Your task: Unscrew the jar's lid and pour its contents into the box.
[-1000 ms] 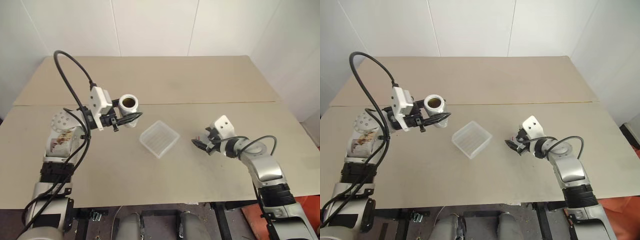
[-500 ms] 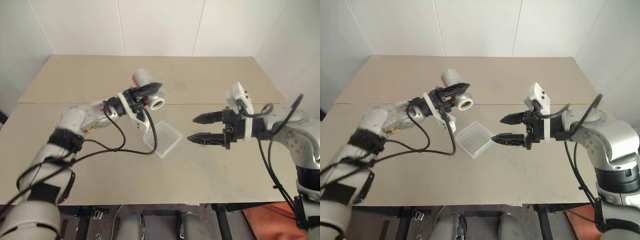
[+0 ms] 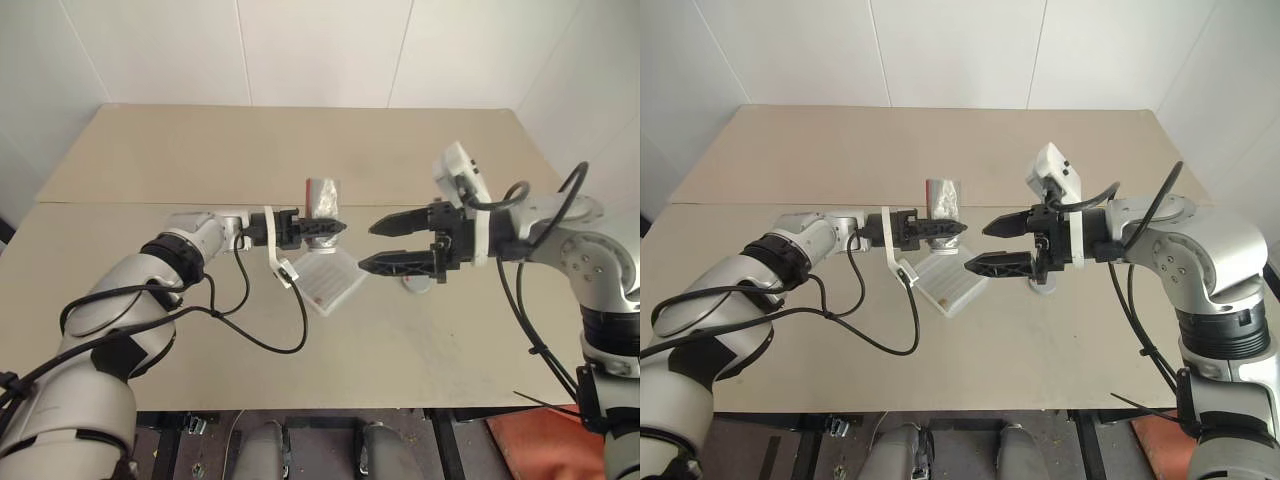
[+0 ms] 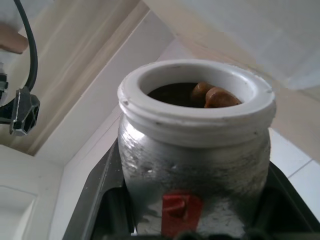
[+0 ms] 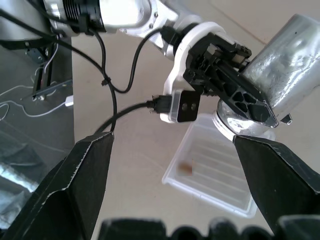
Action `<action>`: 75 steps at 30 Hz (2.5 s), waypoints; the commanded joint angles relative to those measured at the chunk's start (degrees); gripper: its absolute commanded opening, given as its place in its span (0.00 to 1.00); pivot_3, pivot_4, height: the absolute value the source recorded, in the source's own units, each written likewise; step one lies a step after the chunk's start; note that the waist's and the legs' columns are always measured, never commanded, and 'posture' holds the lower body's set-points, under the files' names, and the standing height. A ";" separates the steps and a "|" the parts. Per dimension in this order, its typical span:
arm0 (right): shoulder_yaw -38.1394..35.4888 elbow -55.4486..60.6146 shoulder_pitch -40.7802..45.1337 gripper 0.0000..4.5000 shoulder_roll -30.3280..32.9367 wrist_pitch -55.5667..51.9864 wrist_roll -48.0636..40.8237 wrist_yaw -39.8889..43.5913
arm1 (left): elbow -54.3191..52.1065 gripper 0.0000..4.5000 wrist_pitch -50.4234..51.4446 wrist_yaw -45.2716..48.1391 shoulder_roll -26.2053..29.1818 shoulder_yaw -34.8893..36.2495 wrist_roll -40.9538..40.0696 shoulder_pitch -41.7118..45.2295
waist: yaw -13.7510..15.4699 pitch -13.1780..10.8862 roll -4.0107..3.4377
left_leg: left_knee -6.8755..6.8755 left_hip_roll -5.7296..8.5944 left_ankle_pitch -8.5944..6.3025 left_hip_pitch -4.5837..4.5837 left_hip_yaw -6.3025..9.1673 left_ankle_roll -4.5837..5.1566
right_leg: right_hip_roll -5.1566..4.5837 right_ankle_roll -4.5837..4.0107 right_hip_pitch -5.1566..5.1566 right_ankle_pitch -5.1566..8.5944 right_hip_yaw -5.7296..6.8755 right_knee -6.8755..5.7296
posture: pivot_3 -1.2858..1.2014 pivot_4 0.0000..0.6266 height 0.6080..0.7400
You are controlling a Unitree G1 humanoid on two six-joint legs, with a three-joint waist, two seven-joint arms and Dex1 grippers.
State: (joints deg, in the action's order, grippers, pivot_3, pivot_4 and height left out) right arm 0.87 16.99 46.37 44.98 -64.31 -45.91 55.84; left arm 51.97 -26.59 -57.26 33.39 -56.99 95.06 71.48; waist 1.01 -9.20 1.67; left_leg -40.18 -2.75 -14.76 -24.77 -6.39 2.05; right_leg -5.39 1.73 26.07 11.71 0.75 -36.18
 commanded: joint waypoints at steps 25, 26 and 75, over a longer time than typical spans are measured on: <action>0.05 1.32 -9.16 0.99 -5.29 22.40 11.91 -3.88 | -44.55 0.45 32.11 89.35 0.92 55.42 -124.28 -40.35 | -1.23 0.02 -0.04 | -0.47 -0.14 0.00 0.45 0.11 -0.01 | 0.10 0.04 -0.64 -0.02 -0.05 -0.02 | 0.52 0.24 1.00; 0.48 1.16 -9.34 0.99 -5.39 23.10 12.81 -4.10 | -46.19 0.45 33.39 89.98 0.88 56.01 -124.58 -41.75 | -1.21 0.02 -0.04 | -0.46 -0.14 -0.07 0.62 0.12 0.11 | 0.10 0.05 -0.85 -0.01 -0.03 0.05 | 0.52 0.24 1.00; -10.29 -1.25 -26.24 1.00 6.99 34.92 17.35 3.75 | -73.04 0.99 44.04 121.82 19.86 88.37 -136.82 -76.80 | -0.83 0.03 -0.09 | -0.26 -0.19 -0.06 1.20 -0.03 0.05 | 0.08 -0.18 -1.05 0.08 -0.13 0.14 | 0.52 0.24 1.00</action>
State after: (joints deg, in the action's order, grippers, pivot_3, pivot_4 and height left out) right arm -7.20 14.12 19.58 51.32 -29.83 -28.21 60.58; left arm -20.96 17.84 65.54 53.70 31.81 -42.23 -6.36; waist 0.18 -9.17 1.58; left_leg -40.39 -2.93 -14.81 -23.53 -6.44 2.08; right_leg -5.31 1.55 25.02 11.79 0.58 -36.04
